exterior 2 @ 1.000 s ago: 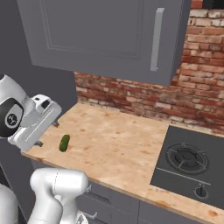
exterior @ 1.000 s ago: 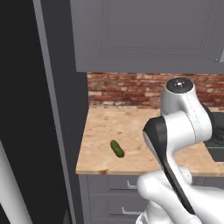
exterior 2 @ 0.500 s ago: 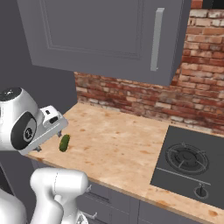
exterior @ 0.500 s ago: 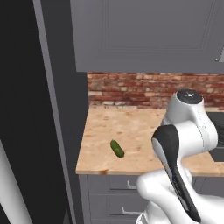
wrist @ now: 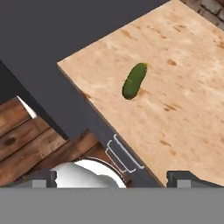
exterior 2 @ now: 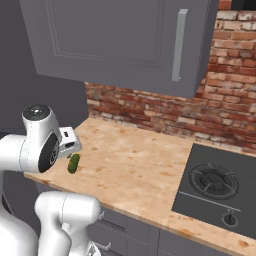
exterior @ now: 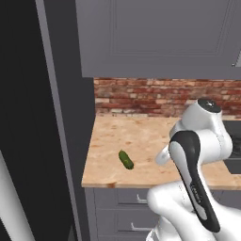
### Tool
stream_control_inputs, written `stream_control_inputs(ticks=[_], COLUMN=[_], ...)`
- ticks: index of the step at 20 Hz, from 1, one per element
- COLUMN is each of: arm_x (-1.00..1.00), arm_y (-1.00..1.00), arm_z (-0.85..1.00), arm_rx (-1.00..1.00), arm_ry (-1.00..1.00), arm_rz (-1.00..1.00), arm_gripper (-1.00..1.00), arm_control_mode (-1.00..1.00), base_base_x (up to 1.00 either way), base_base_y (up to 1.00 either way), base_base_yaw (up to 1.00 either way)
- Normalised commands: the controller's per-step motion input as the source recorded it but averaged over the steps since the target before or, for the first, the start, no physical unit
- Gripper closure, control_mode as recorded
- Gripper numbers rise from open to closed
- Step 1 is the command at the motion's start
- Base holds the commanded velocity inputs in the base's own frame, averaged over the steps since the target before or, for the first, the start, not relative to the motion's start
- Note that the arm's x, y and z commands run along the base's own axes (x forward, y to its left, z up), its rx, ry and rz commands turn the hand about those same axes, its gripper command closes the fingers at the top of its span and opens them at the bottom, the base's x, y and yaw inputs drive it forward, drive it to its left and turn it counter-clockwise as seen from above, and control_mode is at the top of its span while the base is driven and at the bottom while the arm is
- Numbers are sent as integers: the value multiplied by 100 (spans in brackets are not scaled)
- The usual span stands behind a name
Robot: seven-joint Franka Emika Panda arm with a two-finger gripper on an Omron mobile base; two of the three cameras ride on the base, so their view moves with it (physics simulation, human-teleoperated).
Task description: Place the beer on the top shelf of the fridge to keep it out of children's reach, and place the cucumbers on lower shelves for easy access.
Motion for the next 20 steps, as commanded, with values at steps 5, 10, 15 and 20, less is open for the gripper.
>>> stream_control_inputs(ticks=[5, 10, 15, 20], arm_x=[38, 38, 38, 43], arm_y=[41, 14, 9, 8], arm_z=[-18, -25, -34, -41], arm_rx=[12, 9, 2, 0], arm_ry=[0, 0, 2, 11], arm_rz=[-13, -14, -11, -4], arm_gripper=[-100, -100, -100, -100], arm_control_mode=[-100, -100, -100, -100], base_base_x=[0, 0, 0, 0], base_base_y=[0, 0, 0, 0], base_base_yaw=[0, 0, 0, 0])
